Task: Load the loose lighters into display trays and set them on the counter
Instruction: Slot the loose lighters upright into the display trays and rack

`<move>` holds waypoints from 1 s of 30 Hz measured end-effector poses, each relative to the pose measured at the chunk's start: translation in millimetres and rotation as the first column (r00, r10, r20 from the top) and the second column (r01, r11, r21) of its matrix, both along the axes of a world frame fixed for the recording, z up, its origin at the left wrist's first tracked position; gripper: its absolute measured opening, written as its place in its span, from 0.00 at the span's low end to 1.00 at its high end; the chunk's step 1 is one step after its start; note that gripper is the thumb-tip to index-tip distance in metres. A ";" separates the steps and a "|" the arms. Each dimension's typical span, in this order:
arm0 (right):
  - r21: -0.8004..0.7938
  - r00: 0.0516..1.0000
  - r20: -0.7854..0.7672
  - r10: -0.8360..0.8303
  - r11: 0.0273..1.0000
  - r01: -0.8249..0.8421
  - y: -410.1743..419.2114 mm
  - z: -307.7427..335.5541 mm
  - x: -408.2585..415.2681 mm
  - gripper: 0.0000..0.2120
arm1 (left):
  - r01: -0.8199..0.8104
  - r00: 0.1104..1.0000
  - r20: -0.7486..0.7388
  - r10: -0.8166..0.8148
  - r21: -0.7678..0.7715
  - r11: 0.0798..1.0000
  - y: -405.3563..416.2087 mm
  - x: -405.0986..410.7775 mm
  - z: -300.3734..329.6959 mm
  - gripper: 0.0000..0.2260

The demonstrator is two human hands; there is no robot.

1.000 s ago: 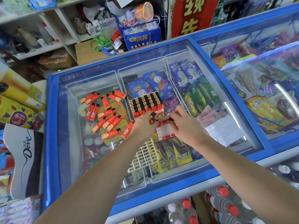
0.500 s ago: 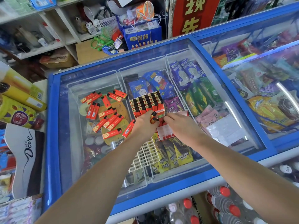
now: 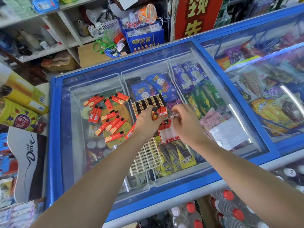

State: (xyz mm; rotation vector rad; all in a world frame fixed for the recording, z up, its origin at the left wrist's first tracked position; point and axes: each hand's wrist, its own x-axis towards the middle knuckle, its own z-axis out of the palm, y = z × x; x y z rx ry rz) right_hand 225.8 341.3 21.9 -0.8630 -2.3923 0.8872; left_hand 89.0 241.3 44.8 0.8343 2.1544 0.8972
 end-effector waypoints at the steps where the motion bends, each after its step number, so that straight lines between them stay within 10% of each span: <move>1: -0.170 0.998 -0.056 -0.040 0.985 0.030 -0.6 4.2 -2.5 0.12 | 0.002 1.000 0.022 -0.002 -0.028 1.000 1.6 -1.0 3.4 0.15; 4: -0.716 0.967 -0.176 -0.182 0.698 0.001 -2.1 19.8 -9.0 0.12 | -0.043 0.966 0.252 0.050 -0.035 0.998 5.9 2.4 10.8 0.30; 9: -0.884 0.972 -0.195 -0.133 0.453 -0.115 -3.9 27.8 -5.7 0.19 | -0.263 0.808 0.540 0.236 -0.029 0.964 12.3 11.3 14.5 0.38; 21: -0.780 0.979 -0.176 0.100 0.593 -0.201 -4.6 43.8 3.4 0.19 | -0.261 0.812 0.496 0.307 -0.161 0.952 10.4 14.5 21.3 0.38; 30: -0.548 0.984 -0.032 0.178 0.820 -0.166 3.7 42.7 17.8 0.08 | -0.270 0.566 0.763 0.311 -0.185 0.945 4.1 7.6 23.4 0.31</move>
